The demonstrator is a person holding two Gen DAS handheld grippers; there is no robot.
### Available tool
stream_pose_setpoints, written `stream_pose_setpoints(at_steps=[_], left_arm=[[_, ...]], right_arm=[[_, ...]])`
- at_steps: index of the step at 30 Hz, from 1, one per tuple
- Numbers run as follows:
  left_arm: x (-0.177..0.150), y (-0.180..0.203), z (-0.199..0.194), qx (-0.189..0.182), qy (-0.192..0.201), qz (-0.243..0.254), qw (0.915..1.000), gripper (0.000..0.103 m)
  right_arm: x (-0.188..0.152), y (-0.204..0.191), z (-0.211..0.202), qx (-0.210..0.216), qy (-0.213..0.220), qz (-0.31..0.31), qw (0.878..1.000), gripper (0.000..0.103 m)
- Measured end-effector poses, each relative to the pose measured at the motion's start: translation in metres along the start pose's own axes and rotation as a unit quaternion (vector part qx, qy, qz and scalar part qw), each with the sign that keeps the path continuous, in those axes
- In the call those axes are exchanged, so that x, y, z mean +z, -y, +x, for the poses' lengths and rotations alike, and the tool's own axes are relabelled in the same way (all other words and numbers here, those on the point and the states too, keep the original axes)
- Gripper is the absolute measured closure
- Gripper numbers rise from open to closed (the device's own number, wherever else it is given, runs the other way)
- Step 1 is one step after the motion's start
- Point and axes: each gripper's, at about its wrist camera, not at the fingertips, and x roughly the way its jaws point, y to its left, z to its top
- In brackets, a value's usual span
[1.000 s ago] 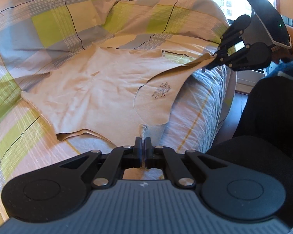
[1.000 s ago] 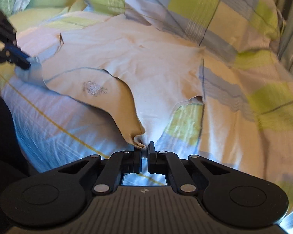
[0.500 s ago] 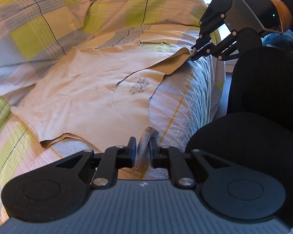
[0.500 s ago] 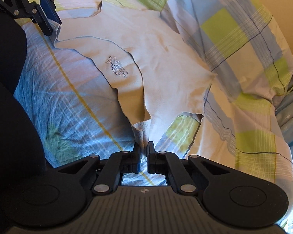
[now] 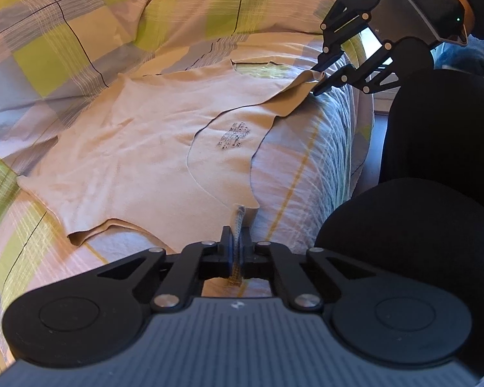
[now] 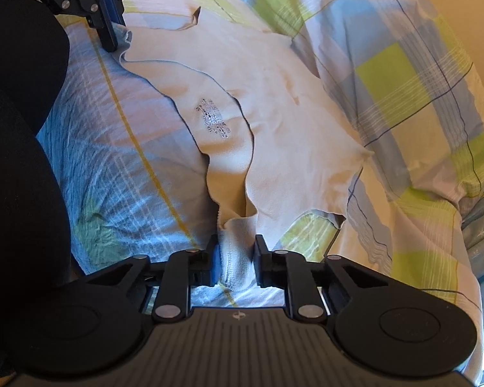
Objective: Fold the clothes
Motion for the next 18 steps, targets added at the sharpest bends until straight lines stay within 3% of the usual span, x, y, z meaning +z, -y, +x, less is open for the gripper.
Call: stream_pose_setpoints(at_steps=[2,14,18], left_arm=[[0.001,-0.001,-0.004,-0.001,0.005,-0.001,1.0000,0.103],[0.007,0.008,-0.047,-0.019,0.032,0.010,0.9993,0.103],[-0.001,0.010,-0.047,-0.011,0.019,0.009,0.9997,0.103]], right_arm=[[0.000,0.000,-0.003,0.002,0.000,-0.003,1.000,0.102],[0.005,0.001,-0.040,0.018,0.001,-0.040,0.999,0.101],[0.002,-0.003,-0.048,0.020,-0.002,-0.047,0.999,0.101]])
